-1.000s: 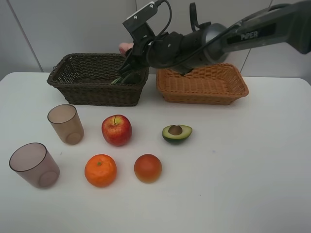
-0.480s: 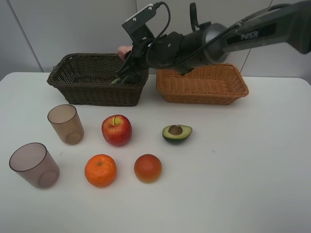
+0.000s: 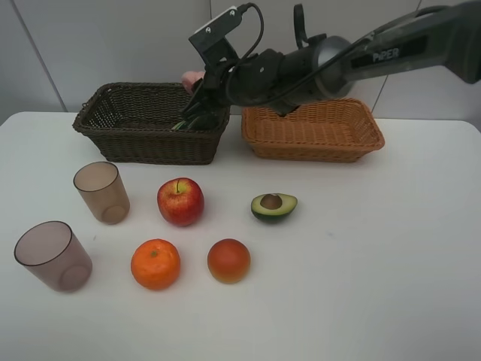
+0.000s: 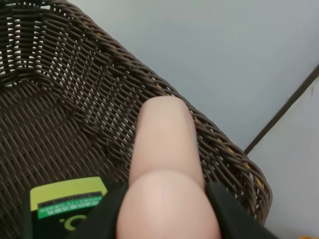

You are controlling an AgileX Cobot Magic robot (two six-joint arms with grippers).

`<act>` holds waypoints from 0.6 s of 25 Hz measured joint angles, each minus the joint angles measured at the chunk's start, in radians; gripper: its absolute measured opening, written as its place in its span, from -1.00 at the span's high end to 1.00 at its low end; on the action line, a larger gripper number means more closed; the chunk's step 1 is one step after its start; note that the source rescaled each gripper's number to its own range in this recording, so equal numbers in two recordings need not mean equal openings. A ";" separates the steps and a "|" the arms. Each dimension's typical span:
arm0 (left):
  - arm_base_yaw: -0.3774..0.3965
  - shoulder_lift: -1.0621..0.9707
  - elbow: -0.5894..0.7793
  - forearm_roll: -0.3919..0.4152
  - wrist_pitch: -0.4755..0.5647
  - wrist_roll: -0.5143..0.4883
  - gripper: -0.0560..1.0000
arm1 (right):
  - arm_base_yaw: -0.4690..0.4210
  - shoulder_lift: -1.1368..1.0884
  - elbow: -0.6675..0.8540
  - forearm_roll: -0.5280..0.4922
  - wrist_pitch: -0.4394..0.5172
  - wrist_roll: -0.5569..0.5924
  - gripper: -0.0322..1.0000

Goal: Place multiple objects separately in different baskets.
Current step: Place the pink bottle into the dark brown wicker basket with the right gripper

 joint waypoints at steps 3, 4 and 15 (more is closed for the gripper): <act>0.000 0.000 0.000 0.000 0.000 0.000 -0.89 | 0.000 0.000 0.000 0.006 0.000 0.000 0.94; 0.000 0.000 0.000 0.000 0.000 0.000 -0.89 | 0.000 0.000 0.000 0.007 0.000 0.000 0.94; 0.000 0.000 0.000 0.000 0.000 0.000 -0.89 | 0.000 0.000 0.000 0.023 -0.002 0.000 0.94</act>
